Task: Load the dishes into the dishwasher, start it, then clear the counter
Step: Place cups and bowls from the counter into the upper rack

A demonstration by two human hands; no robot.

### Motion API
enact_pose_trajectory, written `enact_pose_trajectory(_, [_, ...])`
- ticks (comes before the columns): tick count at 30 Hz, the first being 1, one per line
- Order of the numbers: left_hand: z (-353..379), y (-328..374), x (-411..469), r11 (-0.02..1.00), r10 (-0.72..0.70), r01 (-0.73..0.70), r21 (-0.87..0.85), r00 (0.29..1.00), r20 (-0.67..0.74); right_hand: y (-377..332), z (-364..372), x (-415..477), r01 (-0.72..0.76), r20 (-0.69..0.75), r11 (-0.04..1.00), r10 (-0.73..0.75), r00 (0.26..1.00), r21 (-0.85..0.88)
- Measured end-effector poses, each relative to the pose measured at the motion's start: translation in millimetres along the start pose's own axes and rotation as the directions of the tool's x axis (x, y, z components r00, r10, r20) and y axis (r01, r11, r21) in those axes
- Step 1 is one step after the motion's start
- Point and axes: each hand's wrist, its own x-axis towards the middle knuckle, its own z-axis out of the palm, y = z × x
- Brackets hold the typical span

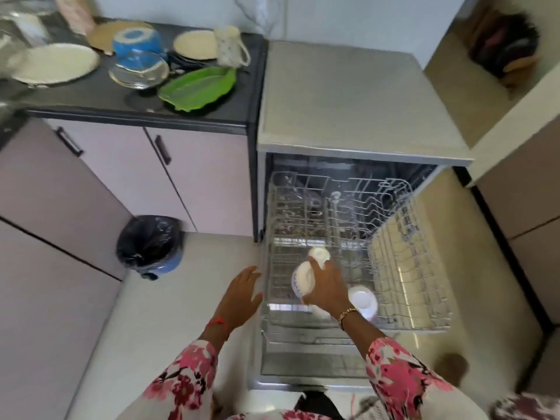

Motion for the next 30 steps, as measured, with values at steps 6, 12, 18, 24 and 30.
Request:
enact_pose_trajectory(6, [38, 45, 68, 0.998, -0.032, 0.036, 0.054, 0.996, -0.084, 106, -32, 37, -0.044, -0.025, 0.999, 0.044, 0.999, -0.005])
enact_pose_trajectory(12, [44, 46, 108, 0.982, -0.147, 0.163, 0.094, 0.976, -0.160, 151, -31, 80, -0.032, -0.014, 0.992, 0.030, 0.999, -0.125])
enact_pose_trajectory(18, [62, 24, 120, 0.916, -0.400, 0.402, -0.011, 0.907, -0.134, 163, -3, 117, -0.022, 0.054, 0.975, 0.035, 0.998, -0.220])
enact_pose_trajectory(24, [69, 13, 122, 0.810, -0.584, 0.575, -0.120, 0.809, -0.070, 167, 18, 134, -0.014, 0.070, 0.975, 0.030, 0.997, -0.223])
enact_pose_trajectory(30, [71, 14, 121, 0.779, -0.609, 0.585, -0.227, 0.791, -0.054, 167, 24, 147, 0.019, 0.092, 0.969, 0.004, 0.996, -0.247])
